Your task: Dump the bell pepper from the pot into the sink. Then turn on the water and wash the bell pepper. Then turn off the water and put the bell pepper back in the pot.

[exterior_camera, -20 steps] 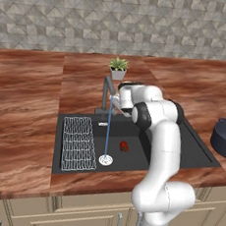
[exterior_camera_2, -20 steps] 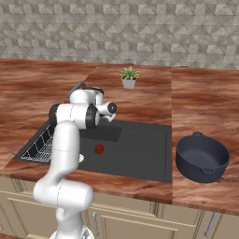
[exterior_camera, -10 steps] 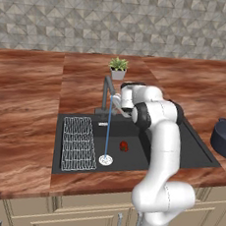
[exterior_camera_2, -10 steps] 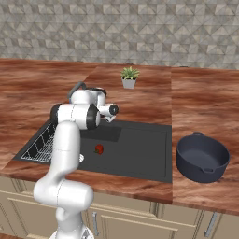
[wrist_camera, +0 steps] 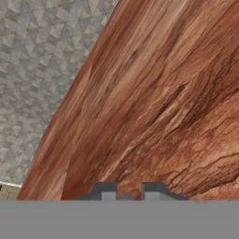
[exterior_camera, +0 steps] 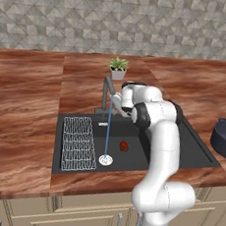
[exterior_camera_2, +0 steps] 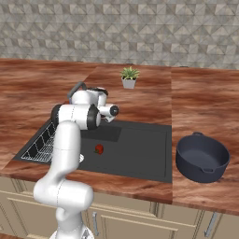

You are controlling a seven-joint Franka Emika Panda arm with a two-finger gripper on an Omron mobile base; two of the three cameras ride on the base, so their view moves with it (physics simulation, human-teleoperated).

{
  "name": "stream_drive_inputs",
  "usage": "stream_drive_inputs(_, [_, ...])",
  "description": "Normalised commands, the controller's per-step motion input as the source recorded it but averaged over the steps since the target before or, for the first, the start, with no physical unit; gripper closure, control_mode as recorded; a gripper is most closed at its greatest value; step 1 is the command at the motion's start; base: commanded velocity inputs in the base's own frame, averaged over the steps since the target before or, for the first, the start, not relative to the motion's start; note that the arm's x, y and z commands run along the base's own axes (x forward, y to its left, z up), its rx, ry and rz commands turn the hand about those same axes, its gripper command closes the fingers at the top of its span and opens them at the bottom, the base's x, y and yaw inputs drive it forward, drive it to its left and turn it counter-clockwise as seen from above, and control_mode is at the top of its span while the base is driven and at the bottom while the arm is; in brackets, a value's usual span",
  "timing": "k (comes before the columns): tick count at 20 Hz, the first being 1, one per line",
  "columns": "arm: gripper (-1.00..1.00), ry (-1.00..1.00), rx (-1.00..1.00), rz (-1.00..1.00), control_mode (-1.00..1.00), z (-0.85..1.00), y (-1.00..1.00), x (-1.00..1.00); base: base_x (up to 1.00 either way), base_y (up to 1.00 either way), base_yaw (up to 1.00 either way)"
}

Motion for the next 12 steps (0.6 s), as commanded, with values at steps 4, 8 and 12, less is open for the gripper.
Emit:
stream_drive_inputs(4, [1.00, 0.00, 0.03, 0.00, -1.00, 0.46, 0.25, 0.23, 0.00, 0.00, 0.00])
stream_drive_inputs(8, [1.00, 0.00, 0.00, 0.00, -1.00, 0.32, 0.35, 0.18, 0.00, 0.00, 0.00])
stream_drive_inputs(12, [1.00, 0.00, 0.00, 0.00, -1.00, 0.28, 0.34, 0.10, 0.00, 0.00, 0.00])
